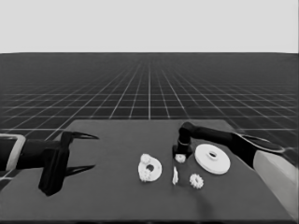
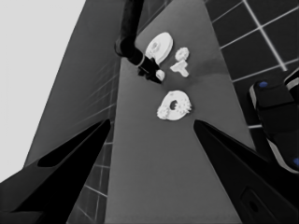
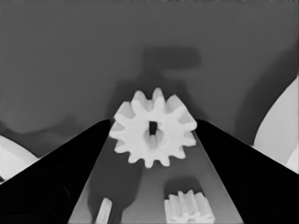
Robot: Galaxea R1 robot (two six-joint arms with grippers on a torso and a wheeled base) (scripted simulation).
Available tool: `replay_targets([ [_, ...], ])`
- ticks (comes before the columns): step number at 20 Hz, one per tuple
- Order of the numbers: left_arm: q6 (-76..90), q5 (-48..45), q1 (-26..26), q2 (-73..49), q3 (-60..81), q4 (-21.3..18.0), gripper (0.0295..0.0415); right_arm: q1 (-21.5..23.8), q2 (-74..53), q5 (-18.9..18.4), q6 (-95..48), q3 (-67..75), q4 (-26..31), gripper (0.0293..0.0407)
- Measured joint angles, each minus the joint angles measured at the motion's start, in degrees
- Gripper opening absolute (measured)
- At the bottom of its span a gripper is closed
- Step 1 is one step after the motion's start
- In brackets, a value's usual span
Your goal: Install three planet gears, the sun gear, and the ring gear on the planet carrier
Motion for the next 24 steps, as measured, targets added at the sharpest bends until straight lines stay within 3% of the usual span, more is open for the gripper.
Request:
replay_targets([
  [2,0.0,0.0,0.0,0.0,0.0,0.0,0.0385,0.0,0.0,0.0,0.0,-0.1,0.0,0.0314],
  [10,0.0,0.0,0.0,0.0,0.0,0.0,0.0385,0.0,0.0,0.0,0.0,-0.1,-0.1,0.0312],
  [11,0.0,0.0,0.0,0.0,0.0,0.0,0.0385,3.2,-2.2,-3.2,2.6,5.5,2.3,0.0312],
  [13,0.0,0.0,0.0,0.0,0.0,0.0,0.0385,7.8,-3.5,-5.8,3.9,8.5,5.4,0.0312],
  [20,0.0,0.0,0.0,0.0,0.0,0.0,0.0385,10.0,-3.7,-7.0,4.1,9.1,7.2,0.0312],
  [22,0.0,0.0,0.0,0.0,0.0,0.0,0.0385,9.2,2.4,-8.8,19.8,18.4,5.3,0.0312],
  [24,0.0,0.0,0.0,0.0,0.0,0.0,0.0385,9.0,6.6,-9.5,24.0,18.9,4.9,0.0312],
])
